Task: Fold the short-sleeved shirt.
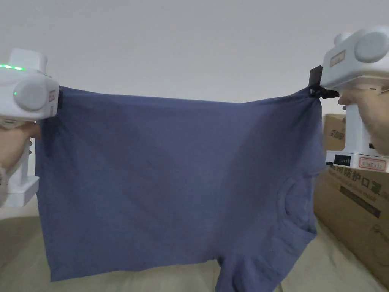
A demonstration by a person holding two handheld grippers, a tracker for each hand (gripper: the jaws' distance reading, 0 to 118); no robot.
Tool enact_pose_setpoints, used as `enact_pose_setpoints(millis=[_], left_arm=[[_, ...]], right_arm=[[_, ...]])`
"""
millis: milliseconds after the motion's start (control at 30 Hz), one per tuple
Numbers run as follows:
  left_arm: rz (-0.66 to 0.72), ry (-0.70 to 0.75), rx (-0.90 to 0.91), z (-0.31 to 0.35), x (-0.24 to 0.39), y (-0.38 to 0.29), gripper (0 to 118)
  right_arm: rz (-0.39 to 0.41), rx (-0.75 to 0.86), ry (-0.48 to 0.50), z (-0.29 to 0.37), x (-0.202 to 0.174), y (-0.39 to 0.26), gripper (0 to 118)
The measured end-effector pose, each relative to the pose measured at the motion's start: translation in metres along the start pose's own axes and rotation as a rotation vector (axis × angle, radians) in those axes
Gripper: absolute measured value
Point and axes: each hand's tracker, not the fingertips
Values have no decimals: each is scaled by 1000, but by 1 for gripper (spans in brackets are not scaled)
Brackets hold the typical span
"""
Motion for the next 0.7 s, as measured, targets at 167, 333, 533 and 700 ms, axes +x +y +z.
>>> enact_pose_setpoints(millis=[167,333,533,700], left_arm=[[-29,-18,-163,-30,13,-102,5],[-43,-31,-345,-41,25,-209,5],[-43,-66,-427,-13,14,-261,5],[-29,-85,-428,36,-6,-251,5]], right_arm=[[0,-168,2,-51,-3,-82,3],[7,-372,-5,-93,-3,-181,3],[11,-445,3,-85,2,-248,3],[-45,-447,19,-36,11,-255,3]])
